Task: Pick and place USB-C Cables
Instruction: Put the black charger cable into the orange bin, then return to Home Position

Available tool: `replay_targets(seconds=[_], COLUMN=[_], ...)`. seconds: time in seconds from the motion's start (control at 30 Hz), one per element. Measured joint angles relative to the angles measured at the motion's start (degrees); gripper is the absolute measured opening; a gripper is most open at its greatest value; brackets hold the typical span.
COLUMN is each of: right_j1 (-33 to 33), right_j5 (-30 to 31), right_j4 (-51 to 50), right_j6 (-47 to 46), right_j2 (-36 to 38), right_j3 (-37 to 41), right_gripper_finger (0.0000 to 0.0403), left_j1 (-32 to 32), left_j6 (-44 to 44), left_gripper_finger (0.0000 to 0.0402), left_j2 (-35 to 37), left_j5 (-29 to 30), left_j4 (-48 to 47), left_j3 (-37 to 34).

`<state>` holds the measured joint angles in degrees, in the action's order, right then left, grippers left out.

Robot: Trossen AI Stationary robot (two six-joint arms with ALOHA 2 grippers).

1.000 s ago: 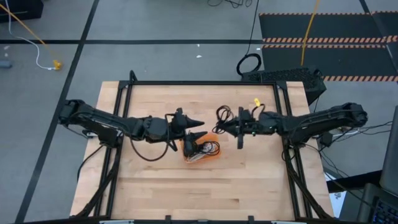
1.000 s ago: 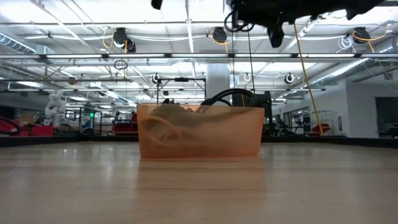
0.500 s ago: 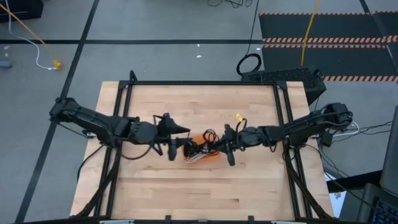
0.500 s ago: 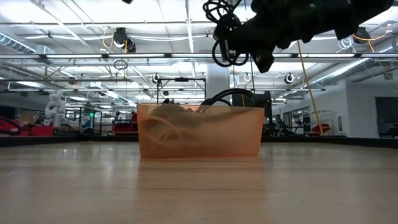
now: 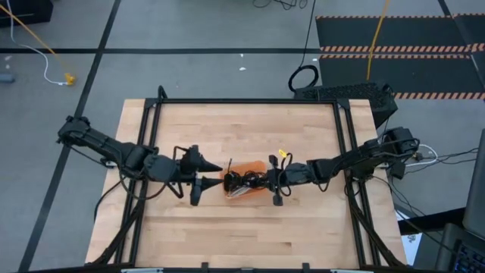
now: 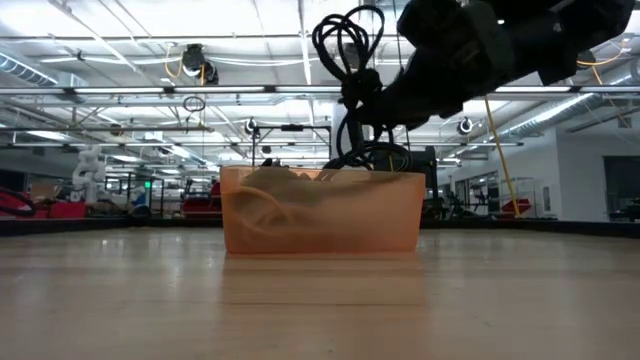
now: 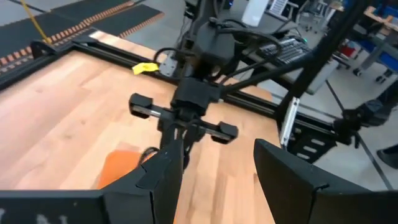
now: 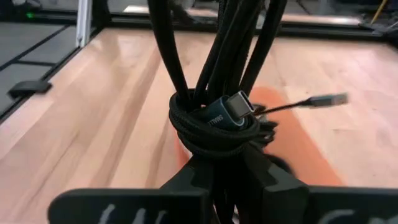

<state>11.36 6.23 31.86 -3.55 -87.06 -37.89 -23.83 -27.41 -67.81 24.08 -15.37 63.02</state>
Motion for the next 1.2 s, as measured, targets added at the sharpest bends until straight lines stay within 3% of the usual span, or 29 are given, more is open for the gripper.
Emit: replay_targets(seconds=[0.13, 0.6, 0.83, 0.97, 1.2], right_j1=[-0.09, -1.32, -2.78, -2.63, -2.65], right_j5=[1.57, 4.43, 5.80, 5.63, 5.54], right_j4=[0.31, 2.23, 2.23, 2.76, -6.10], right_j6=[-0.11, -0.62, -1.75, -1.62, -1.58], right_j2=[-1.07, -0.69, -0.49, 4.33, 19.75], right_j3=[0.02, 0.00, 0.02, 0.03, 0.02], right_gripper_finger=[0.0030, 0.0138, 0.0152, 0.0152, 0.0153], left_j1=[-1.09, -2.59, -2.59, -2.59, -2.57], left_j6=[-0.63, -2.39, -2.44, -2.54, -3.52], left_gripper_finger=[0.0198, 0.0198, 0.0198, 0.0198, 0.0198], left_j2=[0.00, 0.02, 0.02, 0.02, 2.58], left_j5=[0.31, 3.10, 3.14, 3.14, 3.53], left_j4=[-1.01, -3.31, -3.31, -3.53, -9.38], left_j3=[0.00, 0.00, 0.00, 0.00, -0.04])
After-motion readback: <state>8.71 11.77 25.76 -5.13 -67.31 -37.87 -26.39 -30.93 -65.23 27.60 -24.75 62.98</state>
